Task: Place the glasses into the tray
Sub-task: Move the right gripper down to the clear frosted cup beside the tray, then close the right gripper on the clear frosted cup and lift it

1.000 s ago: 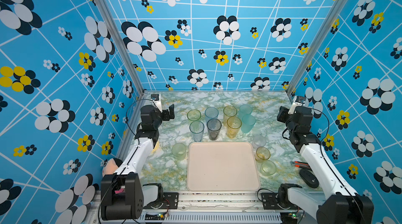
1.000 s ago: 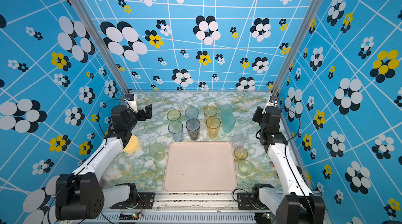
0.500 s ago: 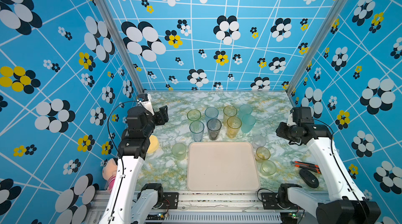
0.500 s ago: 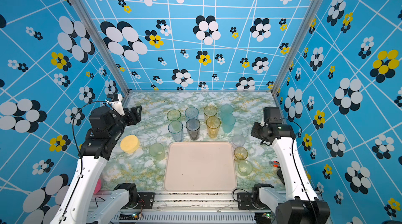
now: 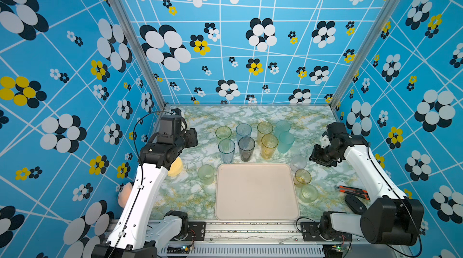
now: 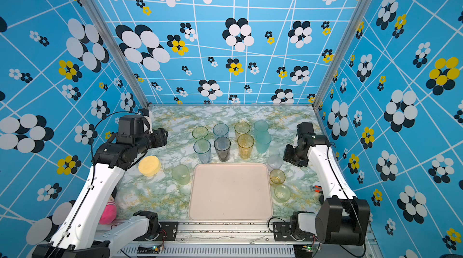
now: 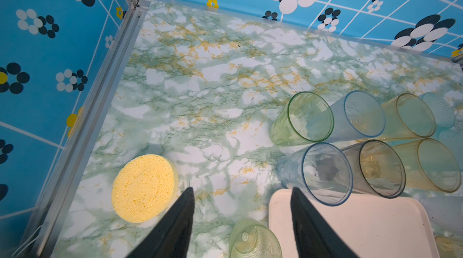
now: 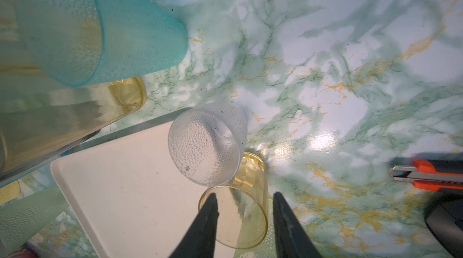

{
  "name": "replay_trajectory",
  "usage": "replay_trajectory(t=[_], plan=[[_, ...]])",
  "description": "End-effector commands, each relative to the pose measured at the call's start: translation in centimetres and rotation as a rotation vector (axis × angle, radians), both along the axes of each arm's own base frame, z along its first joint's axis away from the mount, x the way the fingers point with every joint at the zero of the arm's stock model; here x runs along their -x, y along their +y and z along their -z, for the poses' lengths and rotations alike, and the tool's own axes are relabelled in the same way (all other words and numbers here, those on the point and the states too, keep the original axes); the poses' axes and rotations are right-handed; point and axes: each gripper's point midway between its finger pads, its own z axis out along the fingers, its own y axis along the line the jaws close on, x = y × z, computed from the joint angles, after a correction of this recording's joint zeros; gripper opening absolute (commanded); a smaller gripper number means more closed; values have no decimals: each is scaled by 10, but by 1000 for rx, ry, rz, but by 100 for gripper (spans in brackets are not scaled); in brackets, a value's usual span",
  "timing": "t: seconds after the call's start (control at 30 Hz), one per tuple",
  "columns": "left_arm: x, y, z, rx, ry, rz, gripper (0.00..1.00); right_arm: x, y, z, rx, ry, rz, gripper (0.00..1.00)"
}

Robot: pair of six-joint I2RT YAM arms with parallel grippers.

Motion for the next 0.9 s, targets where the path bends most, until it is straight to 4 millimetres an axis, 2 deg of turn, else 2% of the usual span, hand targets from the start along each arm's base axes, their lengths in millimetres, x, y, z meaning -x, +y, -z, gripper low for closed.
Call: replay_trajectory(t=[0.0, 0.33, 0.87], plan=[[3, 2, 7, -82, 73, -5, 62, -4, 8, 4, -31, 14, -31, 37], [-13, -20, 13, -75, 107, 55, 62, -17, 13, 18, 20, 56, -66, 32], [-13, -21, 19, -86, 129, 76, 62, -29, 11, 43, 81, 88, -63, 27]])
